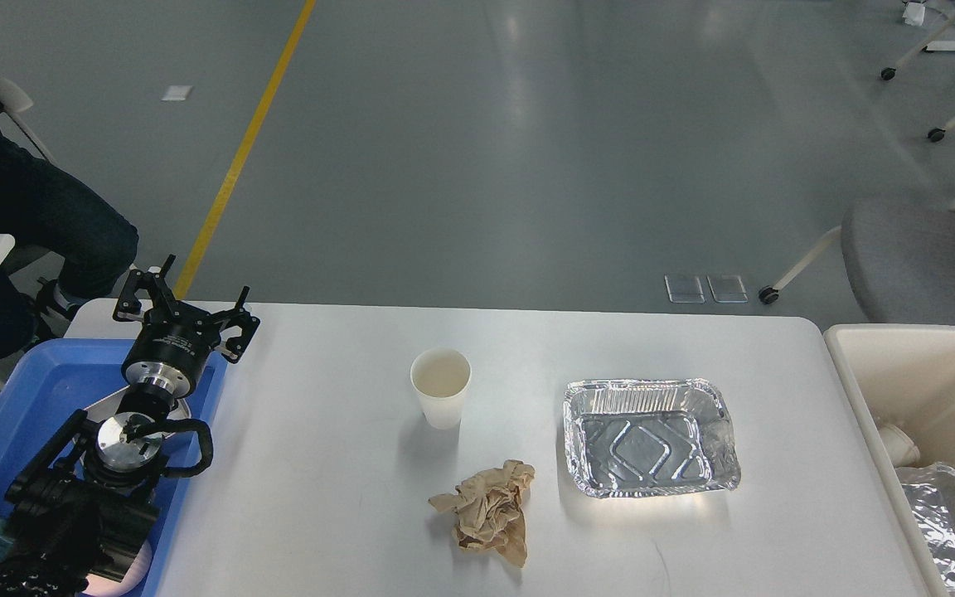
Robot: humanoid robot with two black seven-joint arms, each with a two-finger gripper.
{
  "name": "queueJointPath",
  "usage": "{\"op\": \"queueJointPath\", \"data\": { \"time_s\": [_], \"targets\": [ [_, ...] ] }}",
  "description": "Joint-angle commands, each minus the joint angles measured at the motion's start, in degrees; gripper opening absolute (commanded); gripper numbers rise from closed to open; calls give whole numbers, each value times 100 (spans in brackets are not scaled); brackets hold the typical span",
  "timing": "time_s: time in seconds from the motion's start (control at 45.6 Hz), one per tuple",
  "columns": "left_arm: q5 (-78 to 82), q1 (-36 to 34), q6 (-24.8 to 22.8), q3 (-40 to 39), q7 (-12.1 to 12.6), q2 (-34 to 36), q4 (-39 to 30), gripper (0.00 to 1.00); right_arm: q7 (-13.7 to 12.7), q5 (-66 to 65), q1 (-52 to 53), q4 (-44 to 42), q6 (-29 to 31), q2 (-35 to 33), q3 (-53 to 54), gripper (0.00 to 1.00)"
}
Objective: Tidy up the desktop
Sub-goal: 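Reach the right gripper toward the foil tray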
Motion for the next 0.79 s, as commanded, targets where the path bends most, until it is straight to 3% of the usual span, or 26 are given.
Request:
{"op": "queueJointPath", "data": {
  "time_s": [0.0,0.154,0.505,0.768],
  "targets": [
    [-1,18,-8,-5,0,9,0,98,-164,-1058,-18,-84,31,982,-19,100],
    [-1,45,-25,-5,0,44,0,98,-287,-2009,35,-427,241,2037,-27,100],
    [-1,115,-52,-5,0,132,0,98,-278,-4127,439,-1621,629,4323,-98,100],
    [-1,194,-69,-5,0,132,-18,98,-234,-4444,1159,-2466,673,4930,-906,100]
  ]
}}
